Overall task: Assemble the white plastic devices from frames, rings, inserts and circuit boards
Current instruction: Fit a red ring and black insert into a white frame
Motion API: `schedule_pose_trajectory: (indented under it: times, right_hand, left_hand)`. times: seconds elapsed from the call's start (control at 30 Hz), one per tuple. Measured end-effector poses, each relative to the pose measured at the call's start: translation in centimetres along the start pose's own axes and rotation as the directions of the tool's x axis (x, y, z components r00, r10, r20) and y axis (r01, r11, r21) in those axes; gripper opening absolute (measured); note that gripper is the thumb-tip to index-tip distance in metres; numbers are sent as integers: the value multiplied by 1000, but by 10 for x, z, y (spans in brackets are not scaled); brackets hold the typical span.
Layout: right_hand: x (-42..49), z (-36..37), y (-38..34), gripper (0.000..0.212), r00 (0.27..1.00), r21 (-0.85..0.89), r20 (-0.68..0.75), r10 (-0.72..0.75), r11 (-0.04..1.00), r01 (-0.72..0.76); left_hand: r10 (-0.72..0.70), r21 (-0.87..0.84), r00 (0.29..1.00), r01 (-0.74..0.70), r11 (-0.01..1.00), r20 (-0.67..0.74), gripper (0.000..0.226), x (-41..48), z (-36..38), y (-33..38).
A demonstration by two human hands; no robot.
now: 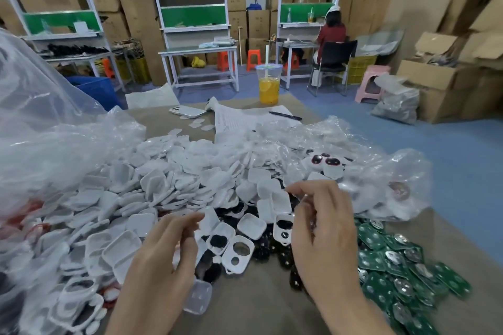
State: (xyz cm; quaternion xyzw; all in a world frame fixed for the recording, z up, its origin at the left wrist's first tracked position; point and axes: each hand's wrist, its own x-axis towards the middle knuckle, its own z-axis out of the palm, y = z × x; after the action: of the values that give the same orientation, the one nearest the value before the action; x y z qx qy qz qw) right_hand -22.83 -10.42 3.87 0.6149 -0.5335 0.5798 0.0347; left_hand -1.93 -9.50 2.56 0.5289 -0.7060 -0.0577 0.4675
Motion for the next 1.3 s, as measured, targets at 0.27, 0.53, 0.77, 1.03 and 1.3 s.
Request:
schedule_pose_trajectory:
  times: [0.27,0.53,0.77,1.03,1.3]
  right_hand:
    - [96,-76,16,51,926,-578,34,376,763,-289]
    - [24,-57,28,37,741,-739,432,514,672,-35]
    - [14,-62,24,42,763,-724,411,499,688,-60]
    - [14,-50,0,41,868,-662,320,379,745,-81]
    - [21,3,-9,34,964,-103,255,76,993,-51]
  left_hand:
    - [26,55,998,-29,998,49,37,-2,4,-5]
    - [28,36,1000,-28,999,4,44,-3,11,-14]
    - [44,30,999,-44,999,6,44,-4,12,-19]
    - [89,113,995,-84,990,-36,35,0,13,-21]
    - [-95,400,995,100,911,-31,51,4,2,-15]
